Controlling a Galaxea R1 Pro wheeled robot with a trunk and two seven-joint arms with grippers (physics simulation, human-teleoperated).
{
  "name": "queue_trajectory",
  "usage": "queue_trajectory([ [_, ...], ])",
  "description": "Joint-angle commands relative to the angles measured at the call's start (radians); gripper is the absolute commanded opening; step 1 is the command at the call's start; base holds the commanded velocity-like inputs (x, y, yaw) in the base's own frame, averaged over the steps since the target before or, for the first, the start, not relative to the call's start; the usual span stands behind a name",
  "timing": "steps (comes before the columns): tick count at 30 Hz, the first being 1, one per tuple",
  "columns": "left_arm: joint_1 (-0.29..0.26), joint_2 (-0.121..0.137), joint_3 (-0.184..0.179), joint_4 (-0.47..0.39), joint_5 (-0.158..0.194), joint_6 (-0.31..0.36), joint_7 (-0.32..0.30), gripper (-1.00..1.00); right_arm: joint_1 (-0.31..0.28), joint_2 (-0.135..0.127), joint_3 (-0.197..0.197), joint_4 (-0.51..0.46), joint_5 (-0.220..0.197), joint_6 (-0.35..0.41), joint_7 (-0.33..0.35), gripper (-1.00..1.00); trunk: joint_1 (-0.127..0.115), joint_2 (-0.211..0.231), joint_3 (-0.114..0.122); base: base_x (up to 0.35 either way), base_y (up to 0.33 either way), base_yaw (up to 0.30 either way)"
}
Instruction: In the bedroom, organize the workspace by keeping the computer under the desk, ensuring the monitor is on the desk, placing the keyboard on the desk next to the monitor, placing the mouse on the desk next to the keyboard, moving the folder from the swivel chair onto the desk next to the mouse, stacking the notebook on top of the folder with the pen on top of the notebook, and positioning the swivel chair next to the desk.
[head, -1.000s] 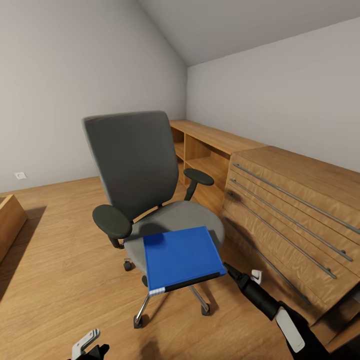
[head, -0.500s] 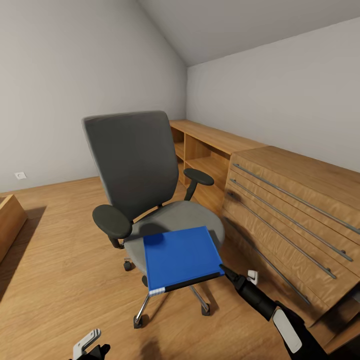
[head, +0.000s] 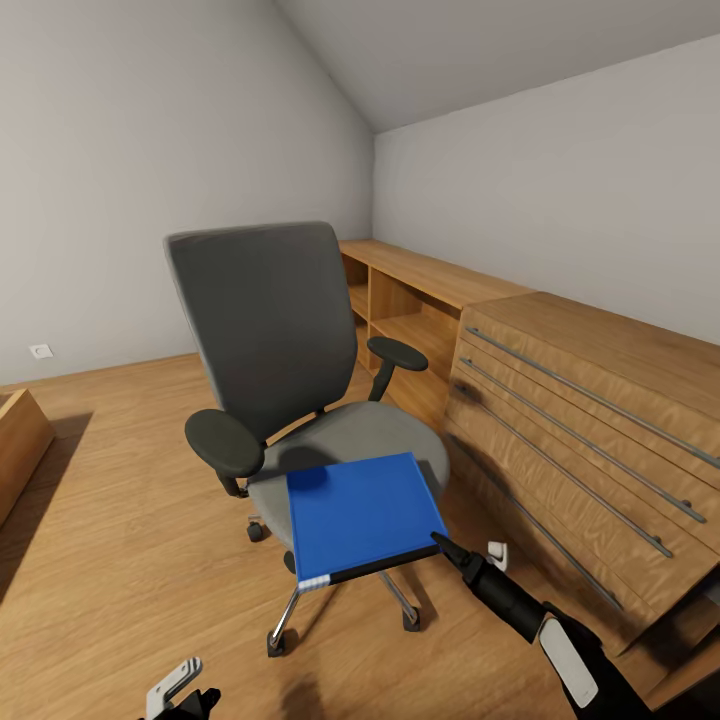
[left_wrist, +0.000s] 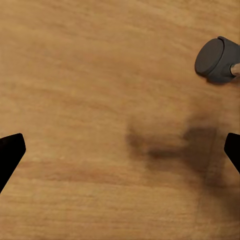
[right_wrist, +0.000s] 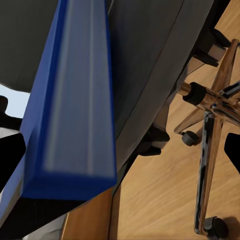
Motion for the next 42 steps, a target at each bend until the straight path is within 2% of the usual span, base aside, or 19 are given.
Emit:
queue_trajectory([
  [1,0.0,0.0,0.009,-0.002,-0.01,0.006,-0.004,1.0,0.0,0.0,0.002,0.0,-0.008,0.008,0.001,1.0,0.0,0.0,-0.001,0.0,0.0,0.0],
  [17,0.0,0.0,0.009,-0.002,-0.01,0.006,-0.004,1.0,0.0,0.0,0.006,0.001,-0.007,0.006,-0.002,1.0,0.0,0.0,-0.001,0.0,0.075,0.0],
  [39,0.0,0.0,0.009,-0.002,-0.012,0.006,-0.004,1.0,0.0,0.0,0.005,0.002,-0.007,0.005,-0.003,1.0,0.0,0.0,-0.001,0.0,0.005,0.0],
  [40,0.0,0.0,0.009,-0.002,-0.012,0.006,-0.004,1.0,0.0,0.0,0.005,0.002,-0.006,0.004,-0.003,-1.0,0.0,0.0,-0.001,0.0,0.0,0.0],
  [42,0.0,0.0,0.009,-0.002,-0.012,0.006,-0.004,1.0,0.0,0.0,0.005,0.002,-0.006,0.005,-0.003,-1.0,0.0,0.0,-0.001,0.0,0.0,0.0],
])
